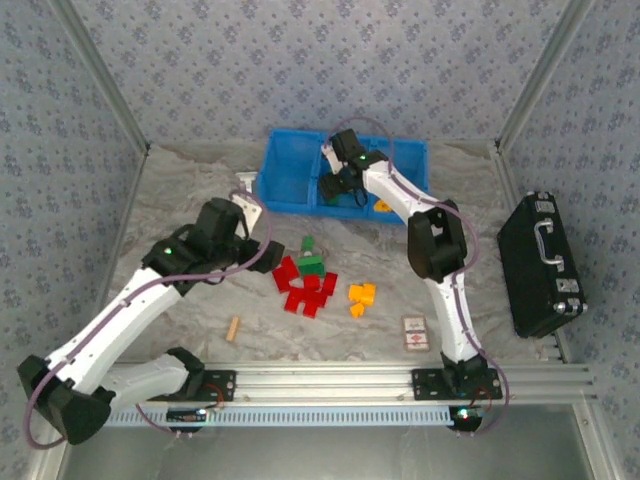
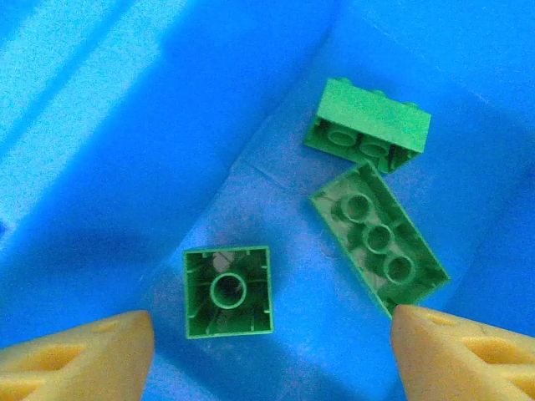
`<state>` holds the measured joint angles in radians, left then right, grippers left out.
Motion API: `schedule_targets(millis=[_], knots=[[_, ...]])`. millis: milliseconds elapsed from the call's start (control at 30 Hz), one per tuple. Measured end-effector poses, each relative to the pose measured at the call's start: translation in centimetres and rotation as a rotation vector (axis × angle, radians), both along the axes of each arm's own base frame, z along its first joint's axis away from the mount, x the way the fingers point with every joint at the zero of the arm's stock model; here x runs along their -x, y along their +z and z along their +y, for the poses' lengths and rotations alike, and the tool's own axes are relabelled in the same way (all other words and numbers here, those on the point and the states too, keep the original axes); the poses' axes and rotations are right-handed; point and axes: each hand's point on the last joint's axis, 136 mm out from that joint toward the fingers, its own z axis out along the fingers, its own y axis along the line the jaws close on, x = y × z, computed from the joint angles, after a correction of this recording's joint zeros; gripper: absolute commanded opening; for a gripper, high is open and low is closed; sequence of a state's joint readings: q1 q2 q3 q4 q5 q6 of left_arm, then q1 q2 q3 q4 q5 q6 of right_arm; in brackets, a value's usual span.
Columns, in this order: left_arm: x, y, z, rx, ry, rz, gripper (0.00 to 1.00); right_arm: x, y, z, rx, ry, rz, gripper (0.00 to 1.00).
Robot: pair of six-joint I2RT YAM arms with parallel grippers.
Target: Sort the legos into containers by color
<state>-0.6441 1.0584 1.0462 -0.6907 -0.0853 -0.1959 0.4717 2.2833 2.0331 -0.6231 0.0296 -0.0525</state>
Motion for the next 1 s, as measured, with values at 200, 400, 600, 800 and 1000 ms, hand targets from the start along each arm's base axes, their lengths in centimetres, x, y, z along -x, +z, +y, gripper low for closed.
schedule_targets(millis=[200, 400, 600, 800, 1000], knots=[[-2.1, -5.5, -3.7, -0.057, 0.052, 0.092, 0.95, 2.2, 5.3, -0.6, -0.057, 0.017, -0.062, 0.79], [-2.7, -11.4, -5.8, -0.150, 0.093, 0.208, 0.89, 6.0, 12.3, -1.4, -0.146, 0.054, -0.156, 0.80], [-4.5, -14.1, -6.9, -0.176, 0.145, 0.232, 0.85, 13.3, 12.6, -3.3, -0.198, 0.102, -0.135, 0.77], [-7.2, -13.9, -9.2, -0.155, 0.147, 0.194, 0.79, 22.8, 5.1, -5.1, -0.203, 0.102, 0.061, 0.75], [-9.2, -15.3, -10.7, -0.168, 0.144, 0.187, 0.67, 29.5, 2.4, -6.6, -0.229, 0.077, 0.174, 0.75]])
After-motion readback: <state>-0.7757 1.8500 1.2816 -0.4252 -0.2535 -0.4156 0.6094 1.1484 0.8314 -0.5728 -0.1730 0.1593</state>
